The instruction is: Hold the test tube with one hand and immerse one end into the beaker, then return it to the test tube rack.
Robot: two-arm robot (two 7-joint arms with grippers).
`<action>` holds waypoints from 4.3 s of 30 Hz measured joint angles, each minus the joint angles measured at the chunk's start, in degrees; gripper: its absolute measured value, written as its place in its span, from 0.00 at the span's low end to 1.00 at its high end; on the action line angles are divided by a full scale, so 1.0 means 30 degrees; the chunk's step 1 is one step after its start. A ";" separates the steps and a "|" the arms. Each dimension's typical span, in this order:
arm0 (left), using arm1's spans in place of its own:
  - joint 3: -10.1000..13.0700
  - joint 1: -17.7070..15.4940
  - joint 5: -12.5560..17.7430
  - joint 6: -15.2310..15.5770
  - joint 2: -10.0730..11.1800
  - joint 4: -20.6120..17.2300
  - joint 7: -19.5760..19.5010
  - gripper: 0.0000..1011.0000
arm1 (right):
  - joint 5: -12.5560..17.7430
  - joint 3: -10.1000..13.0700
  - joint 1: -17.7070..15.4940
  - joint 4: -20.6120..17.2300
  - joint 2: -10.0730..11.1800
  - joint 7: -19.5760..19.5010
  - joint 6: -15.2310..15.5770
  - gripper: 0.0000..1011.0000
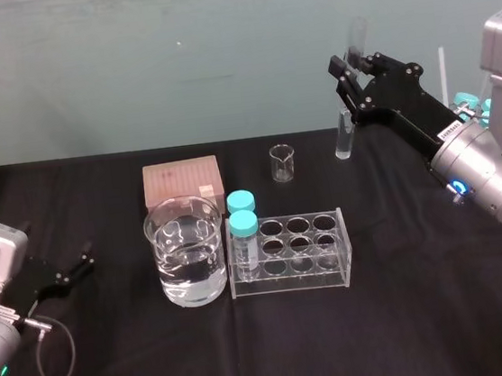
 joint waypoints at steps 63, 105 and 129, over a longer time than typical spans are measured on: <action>0.0000 0.0001 0.0000 0.0001 0.0000 0.0000 0.0000 0.99 | 0.1410 -0.7089 0.5882 0.8677 -0.3187 0.6127 -0.0969 0.22; 0.0000 0.0000 0.0000 0.0001 0.0000 0.0000 0.0000 0.99 | 0.1503 -0.6714 0.5817 0.9526 -0.3604 0.6071 -0.1523 0.22; 0.0000 -0.0001 0.0000 0.0000 0.0001 0.0000 0.0000 0.99 | 0.1415 -0.6716 0.5859 0.9538 -0.3692 0.6174 -0.1608 0.22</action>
